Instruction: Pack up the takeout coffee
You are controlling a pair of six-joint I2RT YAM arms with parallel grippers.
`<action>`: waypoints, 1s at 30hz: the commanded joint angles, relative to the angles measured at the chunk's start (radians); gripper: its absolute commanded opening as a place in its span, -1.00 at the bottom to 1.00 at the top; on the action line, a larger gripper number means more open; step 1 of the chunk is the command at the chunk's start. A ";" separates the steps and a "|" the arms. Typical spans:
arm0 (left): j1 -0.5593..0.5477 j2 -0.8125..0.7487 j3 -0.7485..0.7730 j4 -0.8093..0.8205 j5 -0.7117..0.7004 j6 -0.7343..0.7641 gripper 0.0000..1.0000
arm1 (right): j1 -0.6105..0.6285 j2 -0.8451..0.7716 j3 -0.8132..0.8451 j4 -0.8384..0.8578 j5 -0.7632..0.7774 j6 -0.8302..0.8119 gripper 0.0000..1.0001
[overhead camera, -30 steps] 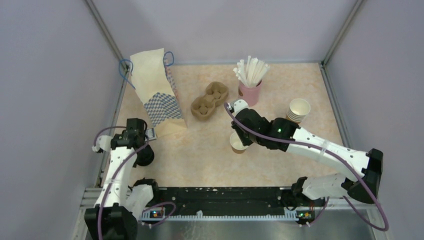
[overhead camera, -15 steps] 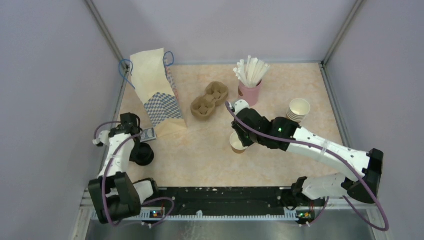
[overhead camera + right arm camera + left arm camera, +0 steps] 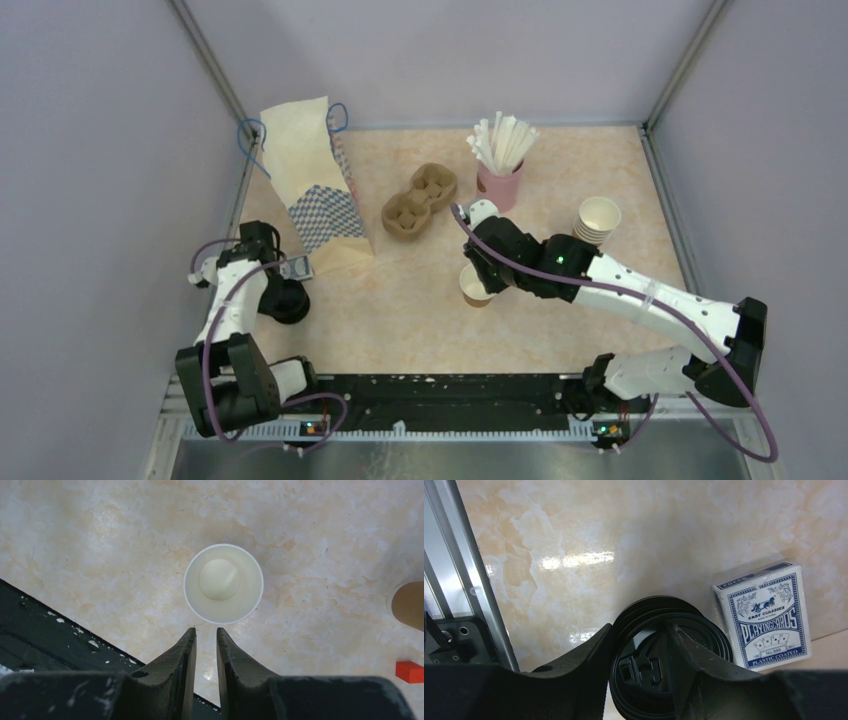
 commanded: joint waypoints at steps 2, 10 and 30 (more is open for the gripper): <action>0.006 -0.026 0.043 -0.005 0.035 0.010 -0.07 | 0.010 0.002 0.025 -0.008 0.023 0.005 -0.58; 0.005 -0.032 0.070 -0.032 0.040 0.014 0.18 | 0.010 0.011 0.021 -0.024 0.027 0.007 -0.58; 0.006 -0.048 0.094 -0.051 0.032 0.008 -0.87 | 0.010 0.032 0.035 -0.034 0.020 0.008 -0.58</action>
